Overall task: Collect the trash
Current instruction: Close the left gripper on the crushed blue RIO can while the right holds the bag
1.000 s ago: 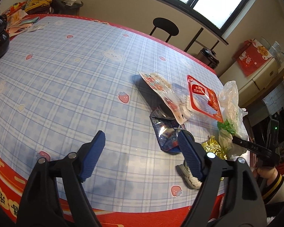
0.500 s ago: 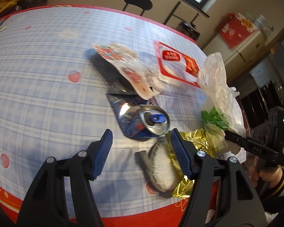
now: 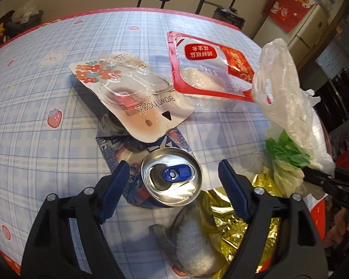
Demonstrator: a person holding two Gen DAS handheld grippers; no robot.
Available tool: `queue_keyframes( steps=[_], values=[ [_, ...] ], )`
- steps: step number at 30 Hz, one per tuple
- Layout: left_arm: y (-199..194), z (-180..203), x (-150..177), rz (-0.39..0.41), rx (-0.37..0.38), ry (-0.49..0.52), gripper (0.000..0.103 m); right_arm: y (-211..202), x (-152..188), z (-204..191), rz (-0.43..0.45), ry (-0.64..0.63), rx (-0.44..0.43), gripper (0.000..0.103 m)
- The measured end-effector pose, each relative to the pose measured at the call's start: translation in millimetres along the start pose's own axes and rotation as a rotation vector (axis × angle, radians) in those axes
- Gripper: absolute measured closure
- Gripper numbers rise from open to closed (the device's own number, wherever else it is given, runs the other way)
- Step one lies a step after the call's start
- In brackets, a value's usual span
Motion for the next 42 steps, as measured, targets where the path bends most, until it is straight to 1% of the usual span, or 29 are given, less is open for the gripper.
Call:
queue_keyframes(
  steps=[5, 11, 15, 16, 18, 20, 21, 26, 30, 34, 42],
  values=[
    [11.7, -1.1, -2.4, 0.003, -0.055, -0.005, 0.025, 1.2, 0.7, -0.9, -0.003, -0.004, 0.001, 0.075],
    [17.1, 3.3, -5.1, 0.015, -0.092, 0.022, 0.025, 1.9, 0.4, -2.0, -0.003, -0.005, 0.001, 0.075],
    [19.0, 6.9, -0.1, 0.025, -0.119, 0.037, 0.025, 2.2, 0.4, -1.7, -0.004, -0.007, 0.002, 0.075],
    [18.7, 6.8, 0.1, 0.029, -0.119, 0.032, 0.026, 2.0, 0.3, -1.4, -0.004, -0.007, 0.001, 0.075],
    [14.6, 6.2, 7.1, 0.037, -0.115, 0.031, 0.032, 1.6, 0.3, -0.8, -0.004, -0.005, -0.001, 0.075],
    [10.9, 6.6, 11.7, 0.046, -0.117, 0.038, 0.035, 1.1, 0.6, 0.1, -0.003, -0.004, -0.003, 0.075],
    [8.6, 4.7, 15.7, 0.047, -0.114, 0.032, 0.035, 0.6, 0.6, 0.5, -0.002, -0.003, -0.004, 0.075],
    [-10.8, -13.3, 29.7, 0.061, -0.029, -0.029, 0.036, -2.2, 2.2, 0.2, 0.003, -0.008, -0.010, 0.075],
    [-26.5, -34.4, 39.9, 0.081, -0.006, -0.103, 0.036, -6.8, 1.9, -1.3, 0.011, -0.027, -0.016, 0.075],
    [-48.8, -52.9, 39.6, 0.122, -0.006, -0.154, 0.037, -12.2, -0.8, -3.6, 0.030, -0.040, -0.020, 0.075],
    [-93.1, -80.1, 36.2, 0.205, -0.011, -0.212, 0.037, -29.5, -11.5, -10.2, 0.093, -0.060, -0.038, 0.075]
  ],
)
Point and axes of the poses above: each gripper's, at about its wrist camera, not at the fingertips, and y roughly the way its jaws point, z to its right, x to its underside, the point moved 2 cm from there along y, roughly the way its jaws point, and after that the axes turned 9 degrees about -y, right-handed, at the moved point
